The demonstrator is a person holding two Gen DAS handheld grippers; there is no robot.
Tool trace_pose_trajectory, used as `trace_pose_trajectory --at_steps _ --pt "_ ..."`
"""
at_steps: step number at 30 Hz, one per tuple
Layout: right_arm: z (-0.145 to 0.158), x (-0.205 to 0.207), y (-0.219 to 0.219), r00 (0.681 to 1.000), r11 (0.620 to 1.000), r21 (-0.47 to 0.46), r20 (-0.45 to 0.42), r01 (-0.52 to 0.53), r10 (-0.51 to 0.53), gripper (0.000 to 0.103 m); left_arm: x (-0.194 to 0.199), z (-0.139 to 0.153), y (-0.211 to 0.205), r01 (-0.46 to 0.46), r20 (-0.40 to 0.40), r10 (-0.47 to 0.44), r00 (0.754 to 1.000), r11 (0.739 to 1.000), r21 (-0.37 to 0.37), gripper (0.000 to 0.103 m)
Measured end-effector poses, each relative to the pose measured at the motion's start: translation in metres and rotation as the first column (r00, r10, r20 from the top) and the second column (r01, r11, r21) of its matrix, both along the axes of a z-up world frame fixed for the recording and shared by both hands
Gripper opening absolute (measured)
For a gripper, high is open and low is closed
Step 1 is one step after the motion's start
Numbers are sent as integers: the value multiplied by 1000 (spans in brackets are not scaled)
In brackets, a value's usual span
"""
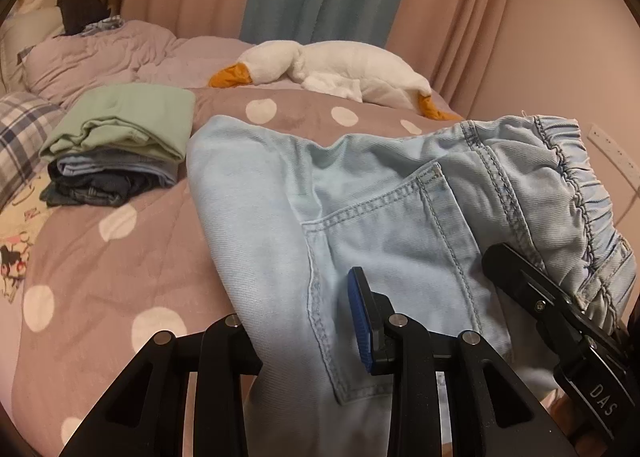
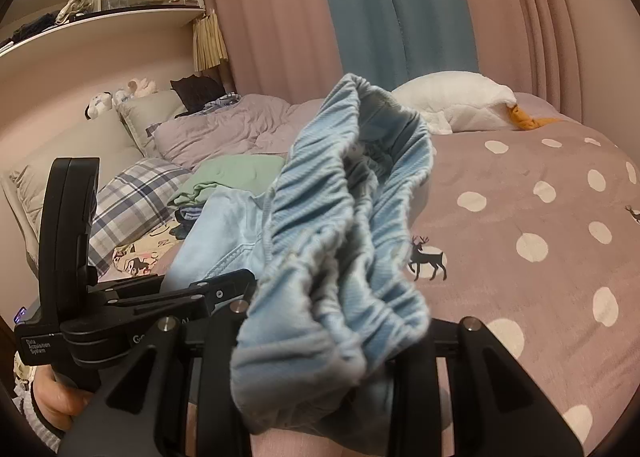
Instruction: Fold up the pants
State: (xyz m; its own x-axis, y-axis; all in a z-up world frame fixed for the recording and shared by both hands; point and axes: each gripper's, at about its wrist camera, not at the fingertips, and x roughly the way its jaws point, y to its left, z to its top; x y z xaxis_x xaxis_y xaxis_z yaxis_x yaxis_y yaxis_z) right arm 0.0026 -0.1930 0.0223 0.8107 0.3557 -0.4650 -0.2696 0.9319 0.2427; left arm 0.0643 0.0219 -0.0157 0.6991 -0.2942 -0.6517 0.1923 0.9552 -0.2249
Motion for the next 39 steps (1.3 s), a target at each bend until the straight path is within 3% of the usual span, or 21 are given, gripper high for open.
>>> trace_pose_trajectory --at_steps 39 --pt "-70 100 19 982 999 25 -185 29 -24 32 96 -71 -4 -15 -161 25 987 998 61 32"
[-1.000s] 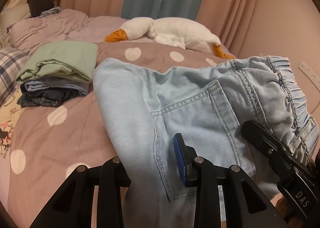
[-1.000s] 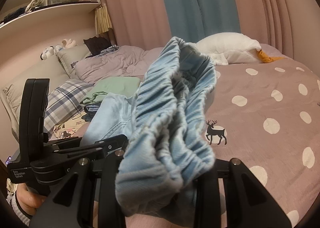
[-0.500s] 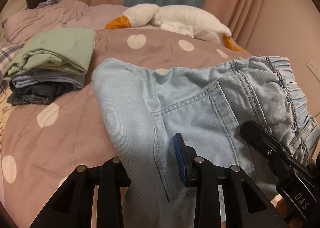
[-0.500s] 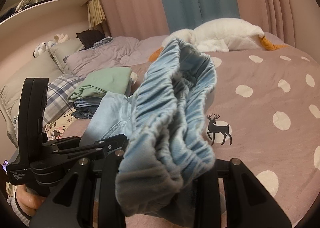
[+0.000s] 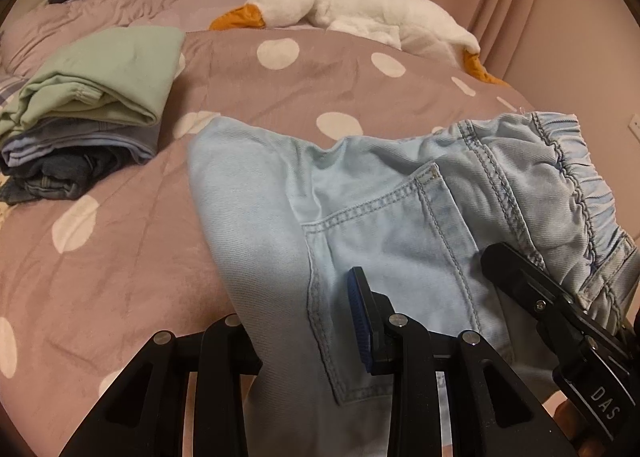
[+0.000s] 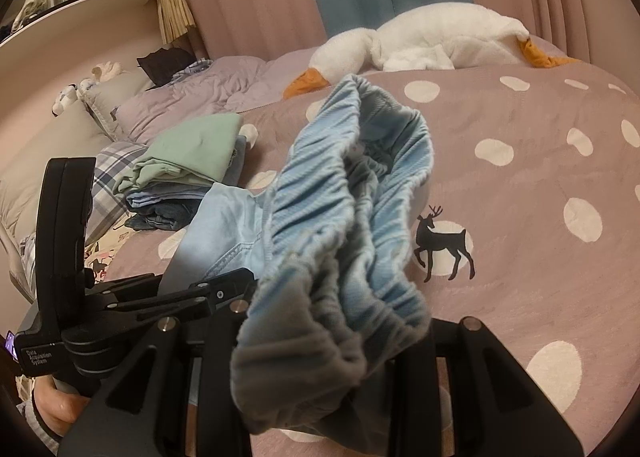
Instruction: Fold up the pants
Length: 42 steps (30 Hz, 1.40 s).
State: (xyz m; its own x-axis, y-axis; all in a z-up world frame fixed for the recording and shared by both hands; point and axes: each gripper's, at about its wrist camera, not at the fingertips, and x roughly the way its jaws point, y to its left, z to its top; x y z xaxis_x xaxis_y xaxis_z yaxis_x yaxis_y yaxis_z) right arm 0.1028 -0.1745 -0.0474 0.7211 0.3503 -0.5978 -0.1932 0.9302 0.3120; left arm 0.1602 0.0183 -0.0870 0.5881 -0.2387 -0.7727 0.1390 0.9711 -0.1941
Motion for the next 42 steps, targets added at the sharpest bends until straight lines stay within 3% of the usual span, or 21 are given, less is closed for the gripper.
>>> trace_pose_trajectory --at_steps 42 --pt "-27 19 2 998 1000 11 -70 12 -11 32 15 -24 -7 -19 -52 19 998 1000 16 32"
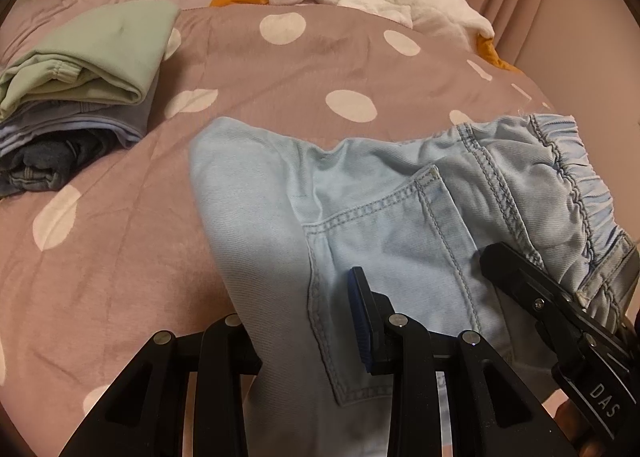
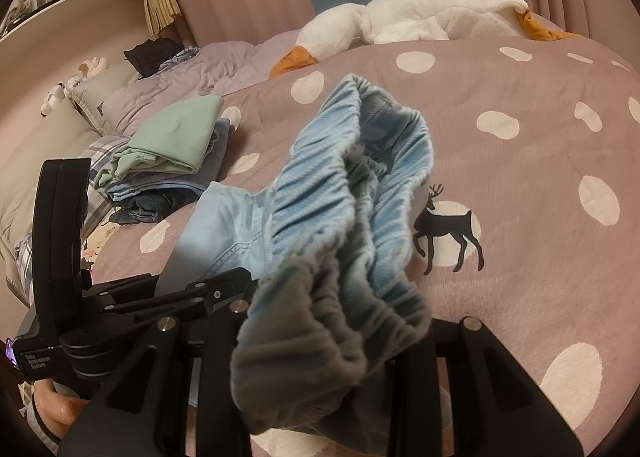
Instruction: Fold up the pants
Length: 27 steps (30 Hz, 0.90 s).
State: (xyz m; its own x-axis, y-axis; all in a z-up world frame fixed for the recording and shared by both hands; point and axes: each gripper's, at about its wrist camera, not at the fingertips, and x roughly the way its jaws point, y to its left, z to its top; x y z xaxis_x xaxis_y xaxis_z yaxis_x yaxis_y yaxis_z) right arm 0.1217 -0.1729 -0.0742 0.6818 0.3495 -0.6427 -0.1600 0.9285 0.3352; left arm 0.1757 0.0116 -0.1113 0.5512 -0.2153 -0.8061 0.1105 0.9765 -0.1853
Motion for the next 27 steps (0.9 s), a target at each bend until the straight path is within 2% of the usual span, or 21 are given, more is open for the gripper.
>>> trace_pose_trajectory --at_steps 27 --pt "-24 11 -11 996 1000 10 -89 25 -25 36 7 -10 1 -9 -12 9 1000 1000 28 32"
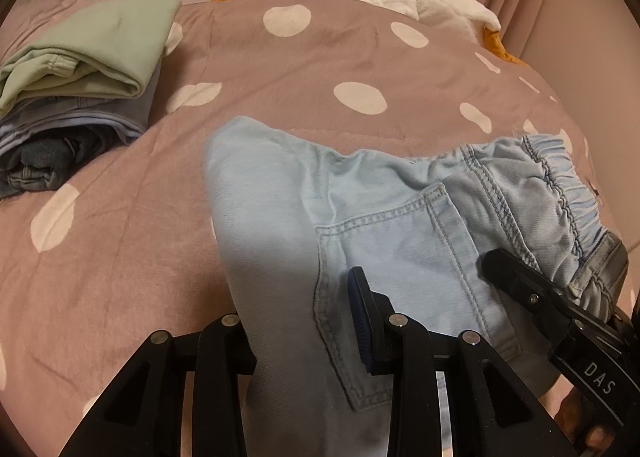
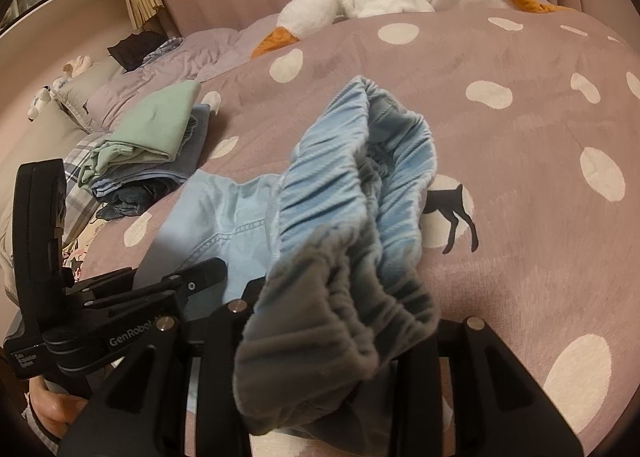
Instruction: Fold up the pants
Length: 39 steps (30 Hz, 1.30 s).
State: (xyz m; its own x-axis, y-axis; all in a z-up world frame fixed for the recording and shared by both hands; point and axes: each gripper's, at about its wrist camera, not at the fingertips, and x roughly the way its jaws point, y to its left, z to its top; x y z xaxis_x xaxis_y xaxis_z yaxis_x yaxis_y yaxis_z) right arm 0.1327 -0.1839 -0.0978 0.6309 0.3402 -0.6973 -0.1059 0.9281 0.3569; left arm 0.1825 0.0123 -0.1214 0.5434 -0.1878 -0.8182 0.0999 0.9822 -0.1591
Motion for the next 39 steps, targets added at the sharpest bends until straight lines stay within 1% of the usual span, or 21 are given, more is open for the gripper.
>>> trace_pose_trajectory --at_steps 13,21,22,24,26,28,30,32,34,37,39 --pt "-14 5 -8 999 1000 16 -43 20 -20 44 5 -5 2 -4 -3 4 1000 1000 13 32" --pt "-21 6 -12 998 999 14 -59 37 -36 51 5 -9 3 -8 2 8 1000 1000 29 39" --pt "-21 7 -12 998 999 10 -60 38 -38 51 6 -9 3 -9 3 9 1000 999 33 41" --pt "-22 8 -12 997 999 -3 -61 42 -42 56 6 -9 4 -16 4 15 1000 999 40 45" --pt "-23 8 -12 997 998 -24 -62 50 -51 60 6 -9 5 -23 7 23 1000 998 50 52" --pt "-24 8 -13 997 998 -37 -59 54 -56 63 5 -10 7 -30 6 30 1000 998 51 54" --pt "-24 8 -14 996 997 -52 -57 60 -63 68 5 -10 8 -36 3 35 999 998 51 57" --pt "-23 7 -14 996 994 -80 -51 74 -79 73 5 -10 9 -46 4 45 999 997 64 64" --pt "-22 7 -15 995 992 -93 -47 81 -86 76 6 -10 10 -47 1 47 999 997 61 65" --pt "-23 6 -18 994 991 -99 -49 93 -99 80 5 -10 11 -55 -2 55 998 996 68 69" --pt "-23 5 -20 993 990 -100 -50 101 -106 82 4 -10 12 -57 -4 58 998 996 70 70"
